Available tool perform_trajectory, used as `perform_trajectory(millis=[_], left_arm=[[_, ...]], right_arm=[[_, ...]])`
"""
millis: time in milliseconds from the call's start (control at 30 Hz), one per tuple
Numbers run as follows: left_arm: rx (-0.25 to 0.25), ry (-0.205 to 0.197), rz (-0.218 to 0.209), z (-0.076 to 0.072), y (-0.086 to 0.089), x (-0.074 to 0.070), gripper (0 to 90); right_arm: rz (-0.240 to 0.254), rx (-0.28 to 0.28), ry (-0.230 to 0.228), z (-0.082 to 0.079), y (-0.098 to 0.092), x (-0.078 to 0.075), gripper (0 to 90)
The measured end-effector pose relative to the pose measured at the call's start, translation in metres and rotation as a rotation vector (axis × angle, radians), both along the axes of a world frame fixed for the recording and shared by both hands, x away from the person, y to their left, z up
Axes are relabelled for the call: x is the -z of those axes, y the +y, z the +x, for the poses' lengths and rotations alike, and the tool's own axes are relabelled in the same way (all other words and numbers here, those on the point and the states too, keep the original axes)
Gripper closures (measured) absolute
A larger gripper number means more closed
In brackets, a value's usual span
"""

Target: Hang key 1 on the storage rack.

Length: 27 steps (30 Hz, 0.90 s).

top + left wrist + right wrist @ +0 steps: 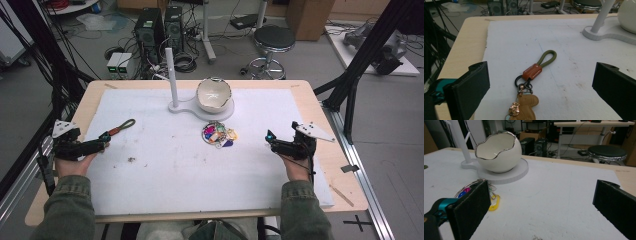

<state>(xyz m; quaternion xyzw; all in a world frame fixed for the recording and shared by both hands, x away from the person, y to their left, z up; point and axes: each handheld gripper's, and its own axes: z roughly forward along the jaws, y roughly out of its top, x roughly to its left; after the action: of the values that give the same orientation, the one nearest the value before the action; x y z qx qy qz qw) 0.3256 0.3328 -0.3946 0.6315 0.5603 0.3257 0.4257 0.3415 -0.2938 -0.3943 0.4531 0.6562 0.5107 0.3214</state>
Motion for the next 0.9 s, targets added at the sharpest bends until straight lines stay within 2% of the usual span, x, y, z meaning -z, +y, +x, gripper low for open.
perform_trajectory(millis=[267,300,433,600,667,800,900], left_arm=[[0.038,0.005,0.035,0.014,-0.003,-0.015,1.7],[0.047,0.001,0.030,0.015,-0.002,-0.017,1.7],[0.057,0.018,0.042,0.024,0.000,-0.022,1.7],[0.077,0.057,0.051,0.034,0.001,-0.019,1.7],[0.094,0.072,0.028,0.039,0.000,-0.016,1.7],[0.097,0.118,0.040,0.051,-0.002,-0.008,1.7],[0.105,0.129,0.050,0.059,-0.004,-0.009,1.7]], right_arm=[[0.002,0.002,0.000,-0.001,-0.001,-0.001,0.5],[0.002,0.002,0.000,-0.001,-0.001,-0.001,0.5],[0.005,0.000,0.005,-0.001,-0.001,0.000,0.5],[0.001,-0.005,0.002,-0.001,-0.001,-0.001,0.5],[-0.001,-0.004,-0.005,-0.001,-0.001,-0.001,0.5],[0.000,-0.004,-0.006,-0.001,-0.001,-0.001,0.5],[-0.002,-0.006,-0.007,-0.001,-0.001,0.000,0.5]])
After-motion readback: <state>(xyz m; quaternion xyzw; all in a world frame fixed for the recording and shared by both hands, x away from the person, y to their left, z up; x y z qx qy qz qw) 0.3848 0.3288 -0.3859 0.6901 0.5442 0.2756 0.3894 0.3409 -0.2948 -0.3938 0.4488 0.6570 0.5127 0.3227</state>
